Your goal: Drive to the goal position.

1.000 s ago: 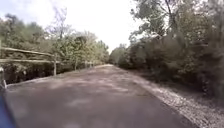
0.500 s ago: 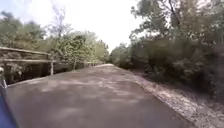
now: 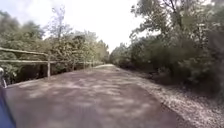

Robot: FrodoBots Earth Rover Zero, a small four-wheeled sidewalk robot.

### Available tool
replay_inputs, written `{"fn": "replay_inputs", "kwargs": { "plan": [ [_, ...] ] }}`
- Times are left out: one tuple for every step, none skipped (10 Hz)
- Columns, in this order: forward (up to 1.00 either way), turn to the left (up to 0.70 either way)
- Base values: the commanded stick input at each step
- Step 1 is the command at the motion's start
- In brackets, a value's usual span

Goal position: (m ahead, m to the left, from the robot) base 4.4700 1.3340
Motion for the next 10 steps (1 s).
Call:
{"fn": "replay_inputs", "kwargs": {
  "plan": [
    [0.70,0.00],
    [0.70,0.00],
    [0.70,0.00],
    [0.70,0.00],
    [0.70,0.00],
    [0.70,0.00],
    [0.70,0.00],
    [0.70,0.00],
    [0.70,0.00],
    [0.70,0.00]
  ]
}}
